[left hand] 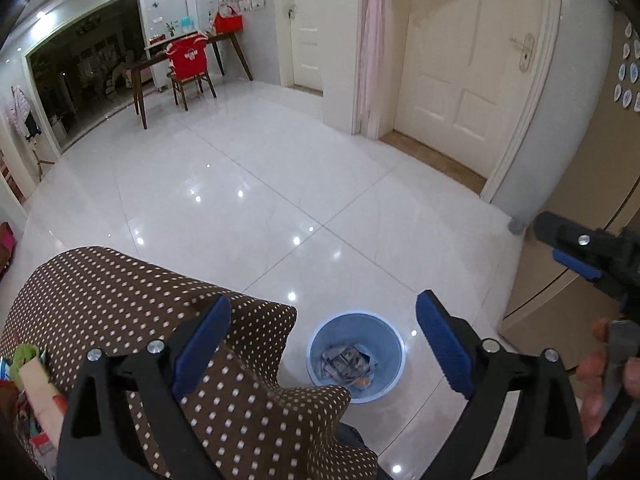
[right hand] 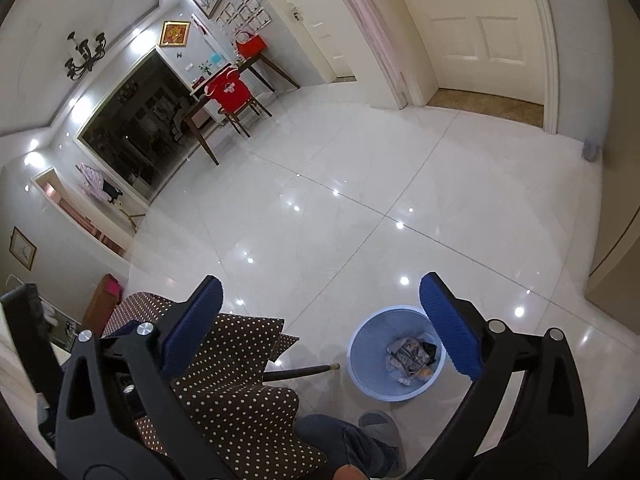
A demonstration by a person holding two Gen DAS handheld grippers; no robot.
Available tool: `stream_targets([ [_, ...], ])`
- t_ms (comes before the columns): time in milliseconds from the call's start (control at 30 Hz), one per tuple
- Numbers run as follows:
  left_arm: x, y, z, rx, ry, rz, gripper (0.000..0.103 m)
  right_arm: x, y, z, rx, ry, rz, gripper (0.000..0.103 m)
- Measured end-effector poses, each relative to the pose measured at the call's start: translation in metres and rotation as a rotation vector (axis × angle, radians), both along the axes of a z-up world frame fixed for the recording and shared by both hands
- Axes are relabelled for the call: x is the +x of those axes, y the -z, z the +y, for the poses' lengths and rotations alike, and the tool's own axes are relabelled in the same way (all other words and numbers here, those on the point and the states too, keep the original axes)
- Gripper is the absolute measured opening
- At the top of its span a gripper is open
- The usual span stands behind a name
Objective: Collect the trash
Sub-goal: 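Move both open grippers from the blue bin back over the table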
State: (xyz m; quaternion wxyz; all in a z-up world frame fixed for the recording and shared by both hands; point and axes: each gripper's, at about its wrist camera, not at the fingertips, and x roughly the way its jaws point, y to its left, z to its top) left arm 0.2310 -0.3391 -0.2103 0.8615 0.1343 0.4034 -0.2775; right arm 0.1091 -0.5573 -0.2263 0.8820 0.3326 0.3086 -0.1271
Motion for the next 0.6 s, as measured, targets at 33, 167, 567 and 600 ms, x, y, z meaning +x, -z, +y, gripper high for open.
stream_targets([
  [33,-0.002,-0.003,0.003,-0.007,-0.002,-0.004,0.092,0.0,-0.003,0.002,-0.005,-0.002,-0.001,0.097],
  [167,-0.015,-0.02,0.019,-0.038,-0.014,-0.033,0.093,-0.002,-0.014,0.016,-0.028,-0.024,-0.015,0.097],
  [567,-0.043,-0.062,0.085,-0.125,-0.078,-0.107,0.094,0.003,-0.046,0.072,-0.088,-0.124,-0.053,0.097],
  [600,-0.044,-0.064,0.09,-0.132,-0.085,-0.11,0.094,0.004,-0.047,0.075,-0.091,-0.134,-0.054,0.097],
])
